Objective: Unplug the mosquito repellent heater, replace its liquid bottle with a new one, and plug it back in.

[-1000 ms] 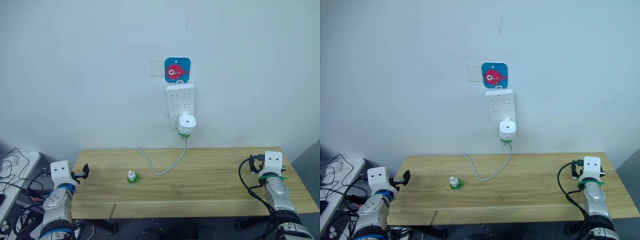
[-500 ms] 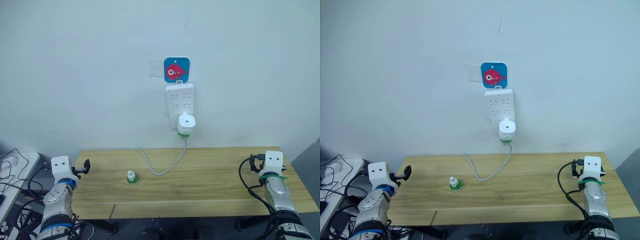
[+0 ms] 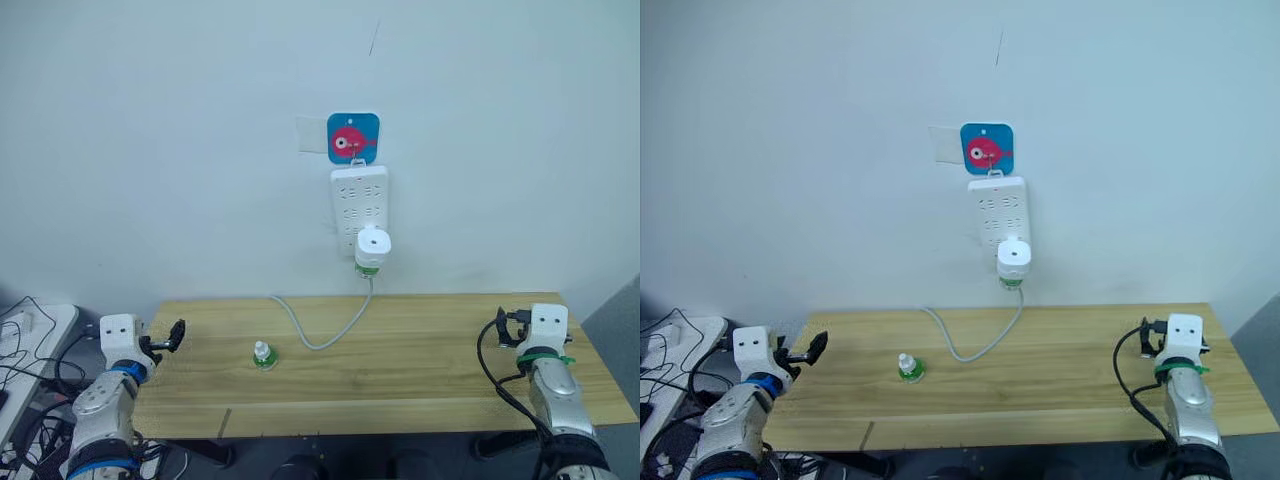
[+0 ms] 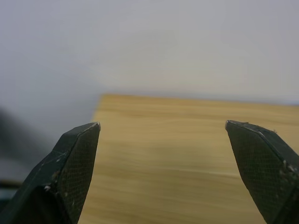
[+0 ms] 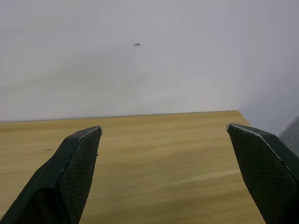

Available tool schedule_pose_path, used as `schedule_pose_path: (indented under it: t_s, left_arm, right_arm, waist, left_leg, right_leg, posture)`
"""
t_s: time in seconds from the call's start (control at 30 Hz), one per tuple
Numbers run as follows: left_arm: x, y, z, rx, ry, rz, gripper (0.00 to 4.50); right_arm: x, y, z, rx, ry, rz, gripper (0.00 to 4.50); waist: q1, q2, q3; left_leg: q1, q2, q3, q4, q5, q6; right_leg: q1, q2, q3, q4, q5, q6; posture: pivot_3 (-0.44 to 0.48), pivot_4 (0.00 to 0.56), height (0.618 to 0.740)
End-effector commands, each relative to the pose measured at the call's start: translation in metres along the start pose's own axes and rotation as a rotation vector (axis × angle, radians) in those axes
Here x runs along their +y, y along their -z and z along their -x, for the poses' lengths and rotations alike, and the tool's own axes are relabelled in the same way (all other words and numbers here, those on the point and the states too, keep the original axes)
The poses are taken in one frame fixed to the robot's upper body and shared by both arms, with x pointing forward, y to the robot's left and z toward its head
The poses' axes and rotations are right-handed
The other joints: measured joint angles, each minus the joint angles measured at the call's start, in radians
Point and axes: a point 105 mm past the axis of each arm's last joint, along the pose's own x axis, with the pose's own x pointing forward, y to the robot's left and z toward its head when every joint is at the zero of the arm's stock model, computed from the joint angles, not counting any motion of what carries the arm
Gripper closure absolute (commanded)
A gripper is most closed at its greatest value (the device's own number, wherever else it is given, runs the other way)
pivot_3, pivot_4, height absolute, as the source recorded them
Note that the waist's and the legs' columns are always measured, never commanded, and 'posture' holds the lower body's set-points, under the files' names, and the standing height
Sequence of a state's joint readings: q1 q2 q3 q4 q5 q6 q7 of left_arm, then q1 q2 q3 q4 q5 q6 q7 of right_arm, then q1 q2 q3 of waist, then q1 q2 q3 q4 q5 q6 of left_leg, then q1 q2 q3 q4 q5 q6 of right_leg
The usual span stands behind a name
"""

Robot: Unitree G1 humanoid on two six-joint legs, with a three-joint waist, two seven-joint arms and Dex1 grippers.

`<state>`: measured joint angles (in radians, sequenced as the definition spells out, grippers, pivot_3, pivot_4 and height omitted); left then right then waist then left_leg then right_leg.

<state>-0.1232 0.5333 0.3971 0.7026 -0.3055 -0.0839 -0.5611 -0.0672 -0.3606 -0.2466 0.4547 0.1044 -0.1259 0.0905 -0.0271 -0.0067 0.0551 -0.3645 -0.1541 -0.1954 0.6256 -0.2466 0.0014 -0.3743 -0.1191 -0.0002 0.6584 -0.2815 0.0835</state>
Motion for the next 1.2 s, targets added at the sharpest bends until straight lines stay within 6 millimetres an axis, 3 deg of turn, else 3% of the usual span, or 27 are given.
schedule_pose_path:
  t_s: [0.03,0.17,0.27,0.37,0.5,0.67,0.93,1.2]
  left_arm:
    - [-0.012,-0.043,0.001,-0.089,0.142,-0.047,0.02]
    - [-0.051,-0.079,0.009,-0.136,0.402,-0.094,0.19]
    - [-0.075,-0.101,0.013,-0.141,0.548,-0.095,0.94]
    - [-0.099,-0.124,0.012,-0.159,0.655,-0.151,1.92]
    - [-0.13,-0.149,0.011,-0.195,0.789,-0.22,1.92]
    - [-0.174,-0.179,0.003,-0.246,0.96,-0.293,1.92]
    - [-0.218,-0.211,-0.02,-0.287,1.125,-0.343,1.92]
    - [-0.238,-0.215,-0.041,-0.293,1.182,-0.371,1.92]
  right_arm:
    - [0.012,-0.028,0.006,-0.077,-0.082,-0.003,0.0]
    - [0.029,-0.042,0.019,-0.08,-0.211,-0.015,0.0]
    - [0.043,-0.056,0.028,-0.092,-0.315,-0.019,0.0]
    - [0.069,-0.085,0.044,-0.157,-0.496,-0.054,0.0]
    - [0.104,-0.125,0.074,-0.232,-0.726,-0.145,0.0]
    - [0.138,-0.154,0.109,-0.282,-0.958,-0.152,0.0]
    - [0.156,-0.177,0.113,-0.33,-0.941,-0.175,0.0]
    - [0.153,-0.181,0.114,-0.345,-0.857,-0.19,0.0]
  waist:
    - [0.001,0.0,0.008]
    - [0.001,0.003,0.025]
    - [0.001,0.006,0.033]
    - [0.002,0.006,0.043]
    - [0.001,0.002,0.058]
    - [0.001,-0.005,0.079]
    - [-0.005,-0.013,0.108]
    - [-0.027,-0.018,0.115]
  left_leg:
    - [0.0,0.001,0.001,0.0,0.0,0.0]
    - [0.0,0.007,0.005,0.001,0.0,-0.001]
    - [0.0,0.008,0.007,0.0,0.0,-0.001]
    - [-0.001,0.009,0.01,-0.001,0.0,-0.001]
    - [-0.003,0.01,0.011,-0.001,-0.001,-0.001]
    - [-0.014,0.01,0.011,0.002,-0.001,-0.002]
    - [-0.019,0.012,0.01,0.003,-0.001,-0.003]
    - [-0.028,0.012,0.012,0.004,0.001,-0.007]
  right_leg:
    - [0.0,0.0,0.0,0.0,-0.001,0.001]
    - [0.0,0.003,0.002,0.0,-0.001,0.001]
    - [-0.003,0.004,0.005,0.001,-0.001,0.0]
    - [-0.006,0.004,0.008,0.001,-0.001,0.0]
    - [-0.009,0.006,0.009,0.001,0.0,-0.001]
    - [-0.015,0.007,0.008,0.001,0.004,-0.006]
    - [-0.017,0.009,0.007,-0.001,0.006,-0.008]
    - [-0.027,0.009,0.008,0.001,0.006,-0.008]
  posture:
    - [-0.017,0.077,0.74]
    - [-0.022,0.089,0.74]
    - [-0.026,0.101,0.74]
    - [-0.032,0.111,0.74]
    - [-0.048,0.126,0.74]
    - [-0.07,0.15,0.74]
    - [-0.133,0.184,0.74]
    - [-0.188,0.206,0.74]
